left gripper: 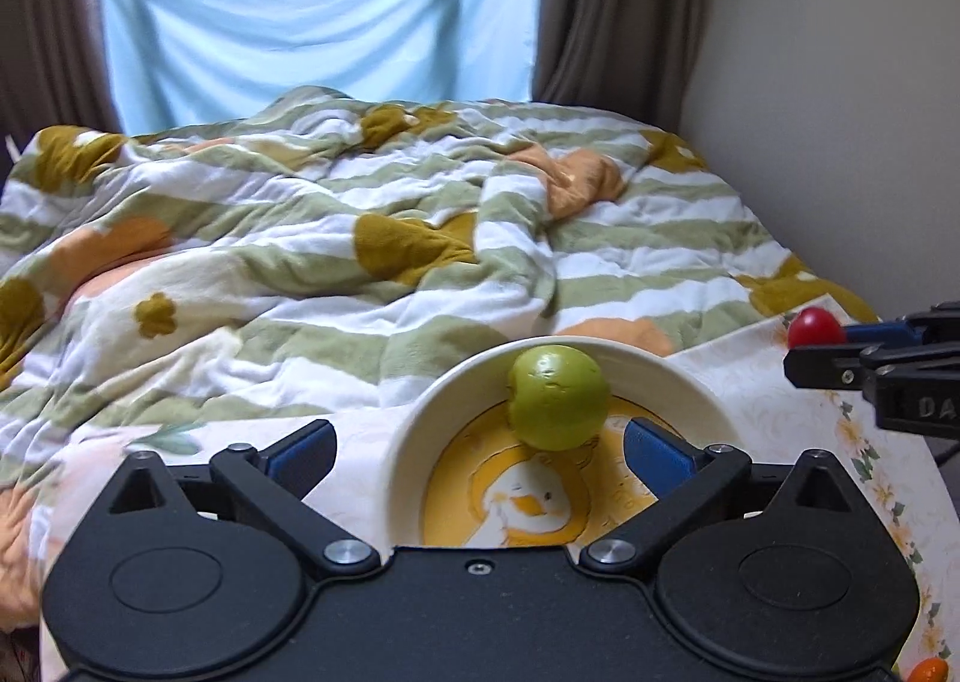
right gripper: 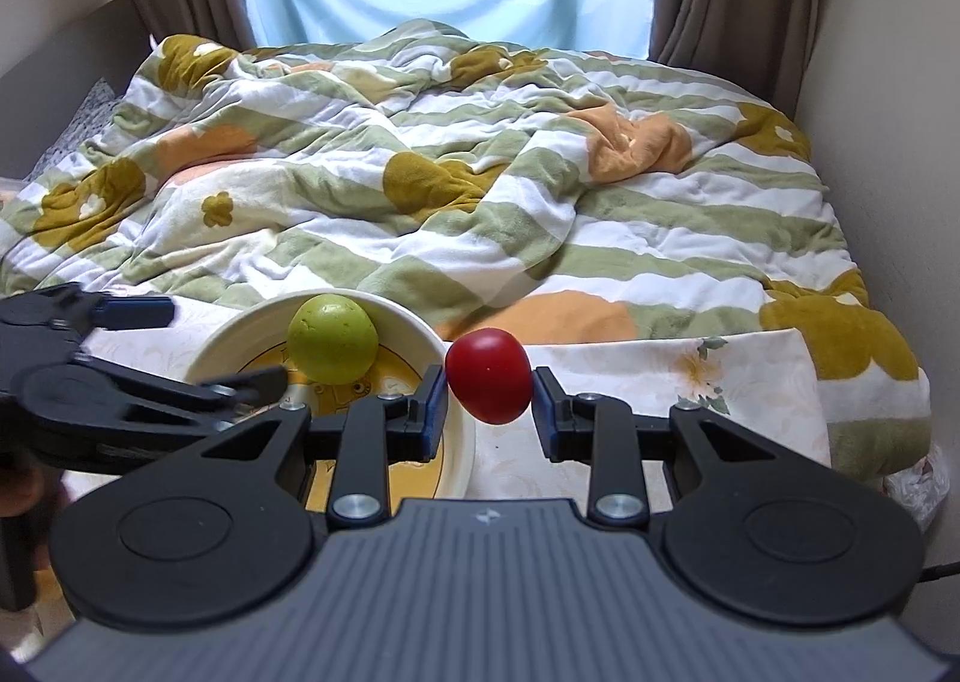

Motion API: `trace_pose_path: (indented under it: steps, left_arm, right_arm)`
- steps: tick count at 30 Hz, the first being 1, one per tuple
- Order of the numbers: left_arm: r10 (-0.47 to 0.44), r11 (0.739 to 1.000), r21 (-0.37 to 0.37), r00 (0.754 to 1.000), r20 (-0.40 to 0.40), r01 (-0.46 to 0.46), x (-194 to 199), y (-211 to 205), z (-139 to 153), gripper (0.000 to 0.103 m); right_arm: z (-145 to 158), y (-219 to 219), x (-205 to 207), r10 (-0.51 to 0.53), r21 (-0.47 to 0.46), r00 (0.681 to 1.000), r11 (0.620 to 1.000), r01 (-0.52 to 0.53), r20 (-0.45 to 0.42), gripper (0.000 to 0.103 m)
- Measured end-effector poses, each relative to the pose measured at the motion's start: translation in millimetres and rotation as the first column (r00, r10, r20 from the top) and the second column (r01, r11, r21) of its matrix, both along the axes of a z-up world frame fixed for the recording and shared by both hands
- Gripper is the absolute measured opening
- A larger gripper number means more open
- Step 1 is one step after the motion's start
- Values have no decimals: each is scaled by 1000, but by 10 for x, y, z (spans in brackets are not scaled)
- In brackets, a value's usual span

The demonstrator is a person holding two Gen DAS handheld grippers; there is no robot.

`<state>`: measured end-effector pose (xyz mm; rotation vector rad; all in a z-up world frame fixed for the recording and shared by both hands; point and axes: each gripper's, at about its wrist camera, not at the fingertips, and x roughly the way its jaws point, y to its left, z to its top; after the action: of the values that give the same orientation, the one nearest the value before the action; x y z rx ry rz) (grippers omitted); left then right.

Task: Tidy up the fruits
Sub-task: 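Carry the green citrus with the left tool and lower it into the white bowl, then open the left tool while the right tool lowers the red tomato into the bowl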

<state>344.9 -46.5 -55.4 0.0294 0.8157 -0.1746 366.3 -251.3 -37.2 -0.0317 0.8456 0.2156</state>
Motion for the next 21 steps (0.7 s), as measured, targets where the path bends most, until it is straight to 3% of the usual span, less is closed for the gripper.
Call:
trace_pose_path:
  steps: [5,10,21]
  left_arm:
    - [54,998,-22,998,15,-53,-192,190,172,103]
    - [78,997,12,997,24,-78,-369,321,239,103]
    - [135,991,12,991,19,-135,-523,445,203,103]
  right_arm:
    - [-79,161,13,75,-32,997,997,-75,1,46]
    - [-240,351,54,147,-41,989,988,-147,-4,46]
    - [-654,571,249,210,-88,977,973,-212,-28,46]
